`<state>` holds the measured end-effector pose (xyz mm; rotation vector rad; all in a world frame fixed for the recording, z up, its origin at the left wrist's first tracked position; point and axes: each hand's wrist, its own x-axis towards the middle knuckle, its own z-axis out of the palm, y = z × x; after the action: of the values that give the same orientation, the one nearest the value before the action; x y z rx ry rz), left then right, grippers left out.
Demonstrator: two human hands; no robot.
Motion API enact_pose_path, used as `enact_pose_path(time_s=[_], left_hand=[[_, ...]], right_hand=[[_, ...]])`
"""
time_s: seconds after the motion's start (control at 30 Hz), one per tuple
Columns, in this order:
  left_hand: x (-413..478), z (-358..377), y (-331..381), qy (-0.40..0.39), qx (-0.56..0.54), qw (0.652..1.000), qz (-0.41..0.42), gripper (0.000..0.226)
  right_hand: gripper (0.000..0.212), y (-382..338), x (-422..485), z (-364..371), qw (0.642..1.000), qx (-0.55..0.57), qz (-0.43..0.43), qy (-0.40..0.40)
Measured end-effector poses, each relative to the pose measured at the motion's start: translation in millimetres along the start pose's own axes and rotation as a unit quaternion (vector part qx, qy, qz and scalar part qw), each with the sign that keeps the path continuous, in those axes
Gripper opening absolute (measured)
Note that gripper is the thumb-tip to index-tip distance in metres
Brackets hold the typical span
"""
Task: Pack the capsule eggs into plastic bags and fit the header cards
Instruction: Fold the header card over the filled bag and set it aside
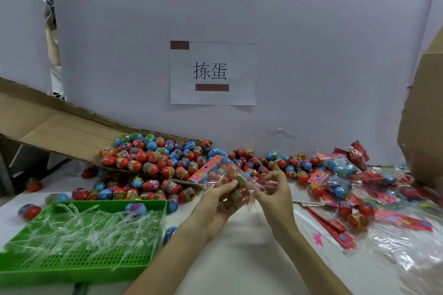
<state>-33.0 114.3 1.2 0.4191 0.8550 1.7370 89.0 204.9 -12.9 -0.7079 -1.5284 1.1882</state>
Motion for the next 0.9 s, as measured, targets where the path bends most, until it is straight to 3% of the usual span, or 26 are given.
enact_pose_path(time_s=[0.1,0.27,0.47,0.6,0.77,0.9], left_hand=[[-0.6,-0.8,-1.8,0.007,0.025,1.0,-0.008,0.04],[0.7,-4.1,1.0,0.018,0.02,0.999,-0.016,0.033],[1.7,-4.3,-0.1,0.02,0.01,0.999,-0.028,0.03],[0.6,-3.5,-1.0,0.002,0.002,0.999,-0.049,0.039],[-3.2,-0.4,-1.2,-0.053,0.008,0.996,-0.072,0.038],[-4.5,1.3,1.7,-0.09,0.02,0.992,-0.081,0.038]], right_hand=[[0.051,-4.0,0.1,-1.4,0.999,0.009,-0.007,-0.038],[0.048,-5.4,-1.3,-1.0,0.994,0.004,0.005,-0.11],[0.044,-4.9,-6.5,2.2,0.991,-0.036,-0.033,-0.125],[0.054,-5.9,-6.4,1.1,0.992,-0.031,-0.057,-0.106],[0.042,-5.1,-0.9,-4.1,0.991,-0.041,-0.069,-0.102],[0.024,0.7,3.2,-4.8,0.997,-0.045,-0.036,-0.054]])
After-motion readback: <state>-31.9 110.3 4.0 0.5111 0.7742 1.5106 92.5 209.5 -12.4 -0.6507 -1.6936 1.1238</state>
